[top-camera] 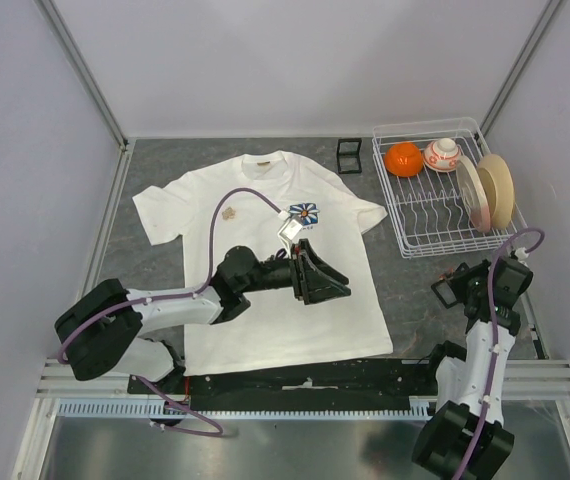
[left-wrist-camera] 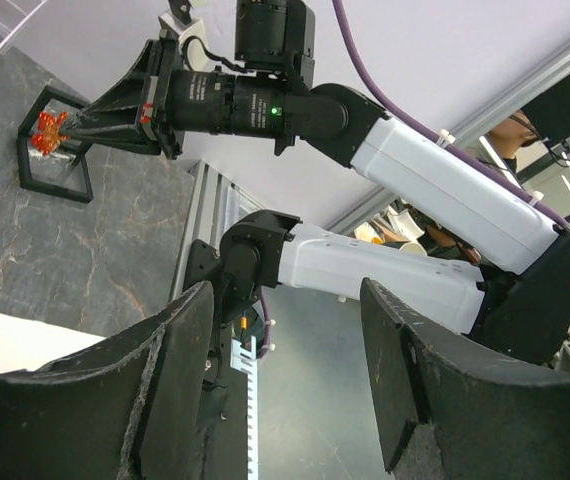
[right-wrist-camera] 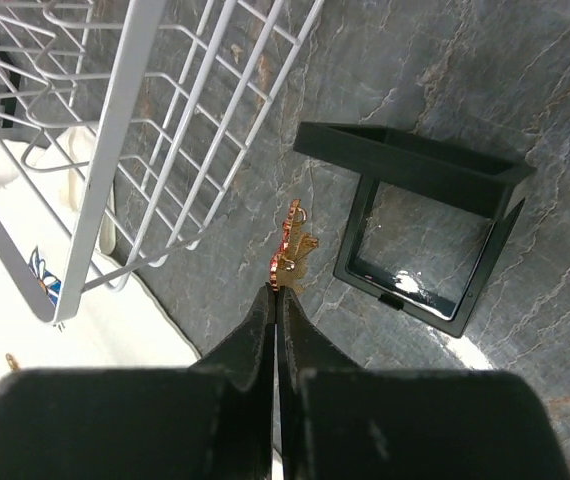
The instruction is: Remove the brooch from the garment
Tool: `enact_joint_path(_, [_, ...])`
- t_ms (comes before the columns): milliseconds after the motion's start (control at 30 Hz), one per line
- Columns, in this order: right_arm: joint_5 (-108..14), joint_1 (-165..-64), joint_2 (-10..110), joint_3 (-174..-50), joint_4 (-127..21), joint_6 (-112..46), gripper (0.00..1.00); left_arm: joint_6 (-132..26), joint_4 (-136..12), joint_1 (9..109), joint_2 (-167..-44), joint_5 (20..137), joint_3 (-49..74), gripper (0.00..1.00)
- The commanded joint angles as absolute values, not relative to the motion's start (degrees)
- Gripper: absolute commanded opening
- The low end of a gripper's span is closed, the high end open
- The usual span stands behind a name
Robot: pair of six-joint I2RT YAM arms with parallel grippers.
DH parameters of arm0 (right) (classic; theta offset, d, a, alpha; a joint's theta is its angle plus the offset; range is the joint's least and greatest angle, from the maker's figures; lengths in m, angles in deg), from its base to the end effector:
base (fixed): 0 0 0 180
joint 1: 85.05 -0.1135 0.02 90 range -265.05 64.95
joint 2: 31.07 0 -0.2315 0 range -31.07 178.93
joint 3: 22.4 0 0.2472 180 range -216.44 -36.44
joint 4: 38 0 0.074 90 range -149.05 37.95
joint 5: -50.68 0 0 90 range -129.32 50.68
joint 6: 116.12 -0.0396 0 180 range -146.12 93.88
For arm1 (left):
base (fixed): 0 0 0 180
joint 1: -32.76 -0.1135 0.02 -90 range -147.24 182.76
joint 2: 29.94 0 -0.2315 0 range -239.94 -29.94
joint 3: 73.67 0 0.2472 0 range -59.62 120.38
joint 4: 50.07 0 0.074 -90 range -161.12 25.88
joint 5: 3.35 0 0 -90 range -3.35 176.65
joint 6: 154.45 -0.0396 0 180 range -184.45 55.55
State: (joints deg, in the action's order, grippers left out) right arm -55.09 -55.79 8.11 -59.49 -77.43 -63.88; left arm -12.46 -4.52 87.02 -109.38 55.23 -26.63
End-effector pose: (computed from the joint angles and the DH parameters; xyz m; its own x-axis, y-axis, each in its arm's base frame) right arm 0.1549 -0.0744 0.1764 -0.2779 0.8312 -0.4816 0.5857 0.5440 0.6009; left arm 0.1534 -0.2485 0.2331 -0.6975 -0.1818 -0.6931 0.7138 -0.0923 -0.6942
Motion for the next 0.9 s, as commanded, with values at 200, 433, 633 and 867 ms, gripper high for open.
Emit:
enact_joint_path(200, [-56.37, -51.48, 6.37, -55.69, -71.56, -63.91, 0.0, -16.2, -4.01, 88.92, -107.99, 55.71, -26.14, 0.68])
enact_joint_path(433, [-61.37, -46.03, 8.83, -55.08, -69.19, -62.51, 0.0, -16.02, -2.86, 89.36, -107.99, 55.36, -26.49, 0.69])
enact_joint_path(633, [-64.45, -44.71, 9.89, -54.46, -68.22, -61.27, 0.0, -15.58, -1.01, 89.45, -108.07, 54.66, -26.84, 0.69])
enact_joint_path(867, [-65.33, -44.71, 11.38, -54.11, -68.04, -60.75, 0.01, -15.58, -0.57, 89.54, -107.64, 54.66, -27.1, 0.69])
